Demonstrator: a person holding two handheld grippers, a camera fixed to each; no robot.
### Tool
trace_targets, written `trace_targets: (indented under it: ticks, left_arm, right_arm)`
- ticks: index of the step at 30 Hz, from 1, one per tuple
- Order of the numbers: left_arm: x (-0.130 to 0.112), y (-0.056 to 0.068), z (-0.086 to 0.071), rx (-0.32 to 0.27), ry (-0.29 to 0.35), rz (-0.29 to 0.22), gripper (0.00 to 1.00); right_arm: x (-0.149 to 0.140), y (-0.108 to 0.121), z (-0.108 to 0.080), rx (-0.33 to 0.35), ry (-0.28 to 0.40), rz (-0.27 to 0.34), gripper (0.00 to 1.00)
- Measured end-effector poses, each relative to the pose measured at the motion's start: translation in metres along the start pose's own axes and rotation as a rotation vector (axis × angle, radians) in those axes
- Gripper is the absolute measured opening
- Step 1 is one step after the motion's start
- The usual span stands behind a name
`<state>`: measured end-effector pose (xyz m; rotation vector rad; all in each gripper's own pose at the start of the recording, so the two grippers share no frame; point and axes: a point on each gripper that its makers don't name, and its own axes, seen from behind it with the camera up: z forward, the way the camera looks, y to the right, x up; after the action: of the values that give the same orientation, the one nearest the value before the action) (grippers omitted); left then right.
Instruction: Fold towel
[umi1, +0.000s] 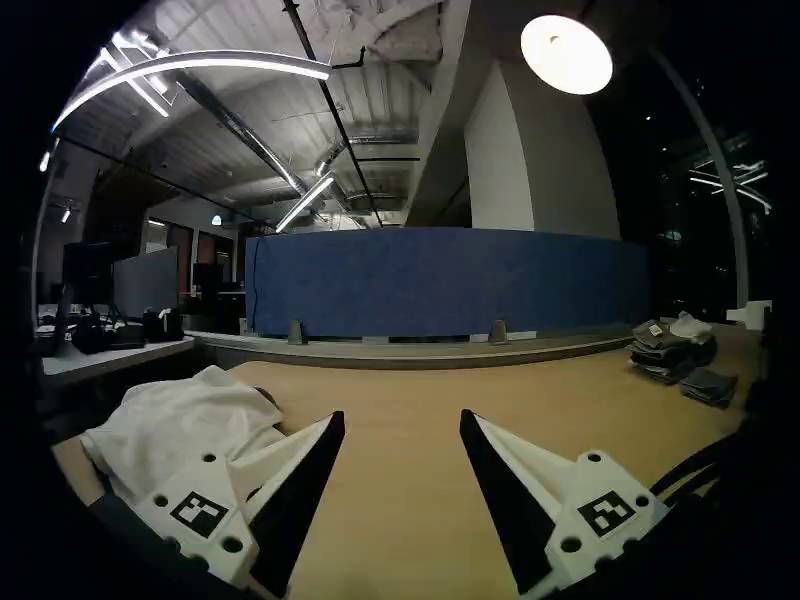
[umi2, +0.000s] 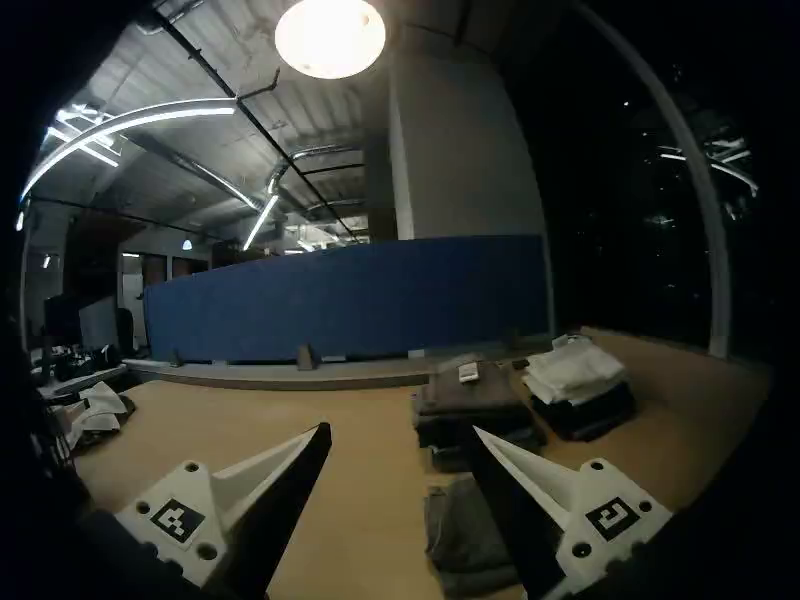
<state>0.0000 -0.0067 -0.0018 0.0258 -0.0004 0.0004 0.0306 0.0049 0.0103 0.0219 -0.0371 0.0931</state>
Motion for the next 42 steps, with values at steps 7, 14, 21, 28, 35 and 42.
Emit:
trace_targets:
  ticks: [7, 14, 21, 28, 35, 42]
  left_arm:
    - [0.000, 0.000, 0.000, 0.000, 0.000, 0.000, 0.85]
    - [0.000, 0.000, 0.000, 0.000, 0.000, 0.000, 0.85]
    - [0.000, 0.000, -0.001, 0.000, 0.000, 0.000, 0.85]
    - [0.000, 0.001, 0.000, 0.000, 0.000, 0.000, 0.85]
    - [0.000, 0.001, 0.000, 0.000, 0.000, 0.000, 0.85]
    - [0.000, 0.002, 0.001, 0.000, 0.000, 0.000, 0.85]
  right_arm:
    - [-0.010, 0.000, 0.000, -0.005, 0.008, -0.015, 1.00]
    - [-0.019, 0.003, 0.001, -0.010, 0.011, -0.017, 1.00]
    - [-0.023, 0.007, -0.001, -0.017, 0.016, 0.003, 1.00]
    - [-0.030, 0.009, -0.002, -0.026, 0.012, -0.010, 1.00]
    - [-0.031, 0.003, -0.004, -0.024, 0.026, -0.036, 1.00]
    - [-0.033, -0.008, -0.007, -0.016, 0.037, -0.094, 1.00]
